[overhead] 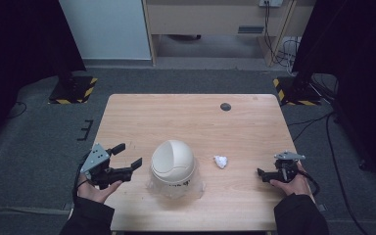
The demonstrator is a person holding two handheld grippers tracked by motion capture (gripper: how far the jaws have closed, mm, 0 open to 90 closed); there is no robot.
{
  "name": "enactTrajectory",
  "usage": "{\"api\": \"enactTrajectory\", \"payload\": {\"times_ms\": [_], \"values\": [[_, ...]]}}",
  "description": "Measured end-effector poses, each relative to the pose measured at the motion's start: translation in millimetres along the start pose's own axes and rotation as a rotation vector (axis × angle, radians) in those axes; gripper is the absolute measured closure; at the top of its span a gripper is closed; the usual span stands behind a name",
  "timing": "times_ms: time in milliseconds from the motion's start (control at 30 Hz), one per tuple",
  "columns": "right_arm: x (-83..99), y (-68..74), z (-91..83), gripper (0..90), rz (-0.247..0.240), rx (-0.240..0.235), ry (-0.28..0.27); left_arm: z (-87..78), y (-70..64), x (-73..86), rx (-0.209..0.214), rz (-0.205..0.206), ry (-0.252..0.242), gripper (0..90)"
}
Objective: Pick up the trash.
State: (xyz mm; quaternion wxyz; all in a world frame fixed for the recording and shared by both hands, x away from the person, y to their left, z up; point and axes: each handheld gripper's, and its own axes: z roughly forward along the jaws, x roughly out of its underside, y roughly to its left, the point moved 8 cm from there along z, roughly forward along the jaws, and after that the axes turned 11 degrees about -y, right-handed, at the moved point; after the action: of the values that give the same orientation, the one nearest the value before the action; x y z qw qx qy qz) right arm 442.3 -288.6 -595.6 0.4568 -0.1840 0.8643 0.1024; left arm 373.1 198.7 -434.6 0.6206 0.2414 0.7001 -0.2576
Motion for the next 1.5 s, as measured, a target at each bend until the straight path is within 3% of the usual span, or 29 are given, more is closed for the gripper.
{"api": "enactTrajectory", "payload": {"times_ms": [100,133,200,333,533,867,1233,1367,1500], "values": [[0.0,0.0,0.0,0.9,0.000,0.000,0.000,4.3,-14.3,-3.2,0.043,0.004,0.004,17.0],[0.0,0.0,0.0,0.9,0.000,0.000,0.000,7.3,-24.7,-4.5,0.075,-0.004,0.007,17.6],[0.0,0.0,0.0,0.9,0.000,0.000,0.000,8.7,-30.0,-4.8,0.095,-0.009,0.009,17.8],[0.0,0.0,0.0,0.9,0.000,0.000,0.000,15.2,-51.0,-2.0,0.165,0.002,0.044,18.8],[0.0,0.0,0.0,0.8,0.000,0.000,0.000,25.0,-67.4,8.8,0.206,0.004,0.095,19.9],[0.0,0.0,0.0,0.8,0.000,0.000,0.000,38.3,-80.0,28.5,0.229,0.005,0.145,20.3],[0.0,0.0,0.0,0.8,0.000,0.000,0.001,57.3,-91.0,32.9,0.241,-0.010,0.185,19.5],[0.0,0.0,0.0,0.8,0.000,0.000,0.001,58.5,-92.3,34.5,0.240,-0.005,0.193,19.2],[0.0,0.0,0.0,0.8,0.000,0.000,0.000,52.0,-87.3,27.6,0.222,-0.013,0.169,19.3]]}}
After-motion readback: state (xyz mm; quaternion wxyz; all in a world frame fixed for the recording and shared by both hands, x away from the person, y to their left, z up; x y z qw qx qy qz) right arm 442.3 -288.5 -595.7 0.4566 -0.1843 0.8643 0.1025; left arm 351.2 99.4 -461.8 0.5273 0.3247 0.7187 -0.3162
